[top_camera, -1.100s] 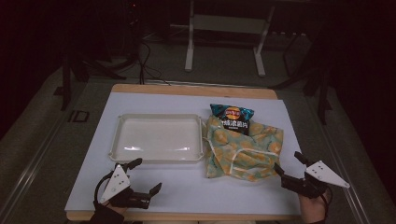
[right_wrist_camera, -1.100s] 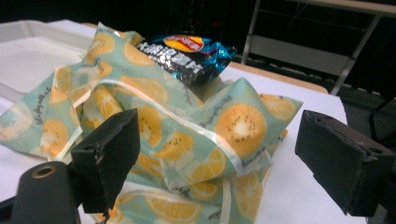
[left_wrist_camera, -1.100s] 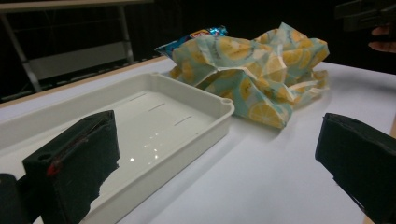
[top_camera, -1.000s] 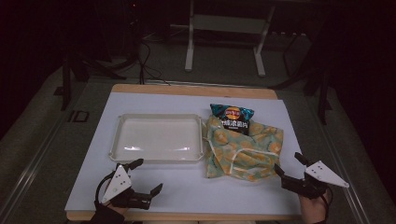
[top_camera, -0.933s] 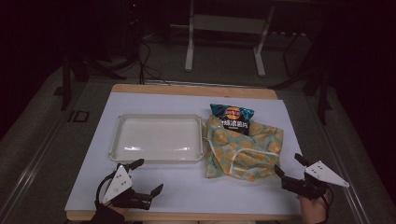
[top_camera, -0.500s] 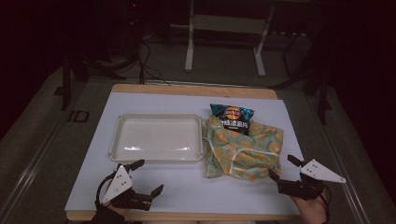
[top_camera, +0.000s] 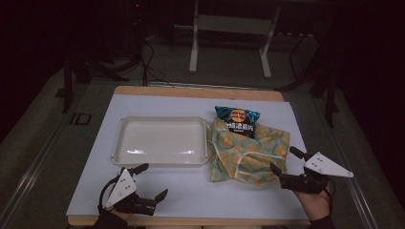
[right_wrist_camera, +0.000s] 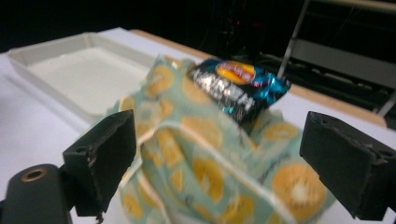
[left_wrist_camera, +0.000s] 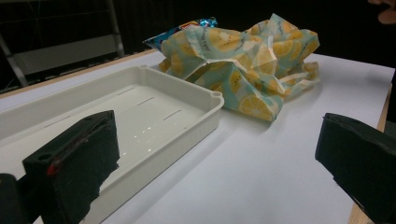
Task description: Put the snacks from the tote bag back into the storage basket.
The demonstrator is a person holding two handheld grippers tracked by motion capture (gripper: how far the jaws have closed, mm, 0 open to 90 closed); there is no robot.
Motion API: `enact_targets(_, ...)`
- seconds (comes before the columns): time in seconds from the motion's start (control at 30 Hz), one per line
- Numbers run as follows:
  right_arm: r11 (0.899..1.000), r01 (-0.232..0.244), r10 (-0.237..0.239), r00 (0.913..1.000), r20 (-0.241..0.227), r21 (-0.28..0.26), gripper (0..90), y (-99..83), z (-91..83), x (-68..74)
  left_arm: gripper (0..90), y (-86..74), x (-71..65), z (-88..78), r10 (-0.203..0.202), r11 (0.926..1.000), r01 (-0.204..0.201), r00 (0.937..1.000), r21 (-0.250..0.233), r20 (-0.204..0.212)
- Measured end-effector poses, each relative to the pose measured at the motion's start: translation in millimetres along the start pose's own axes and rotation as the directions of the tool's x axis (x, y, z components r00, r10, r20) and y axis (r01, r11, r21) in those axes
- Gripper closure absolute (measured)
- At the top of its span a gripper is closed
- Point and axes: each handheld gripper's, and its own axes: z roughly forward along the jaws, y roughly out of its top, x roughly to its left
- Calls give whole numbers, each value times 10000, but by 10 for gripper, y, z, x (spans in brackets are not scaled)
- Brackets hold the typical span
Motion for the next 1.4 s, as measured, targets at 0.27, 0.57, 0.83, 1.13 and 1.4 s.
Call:
enact_targets(0.27, 9985, 388, -381, 9991, 196, -377, 108, 261, 122, -74, 1, -1, 3, -5, 13, 10000, -12, 10000, -6, 37)
enact_targets(0.57, 9978, 393, -387, 9992, 114, -542, 126, 504, 279, -236, 1, -2, 1, -9, 31, 10000, -31, 10000, 0, 57)
enact_targets(0.83, 9984, 455, -444, 9985, 326, -329, 127, 673, 509, -389, 1, -6, 1, -13, 60, 10000, -61, 10000, 26, 35)
enact_targets(1.13, 9999, -113, 115, 9999, 128, -96, 143, 757, 823, -540, 1, -12, 0, -23, 91, 9999, -92, 10000, 91, 16)
enact_targets(1.4, 9989, -103, 105, 9999, -53, 462, 193, 767, 1111, -621, 1, -20, 0, -31, 117, 9998, -117, 9999, 151, 13)
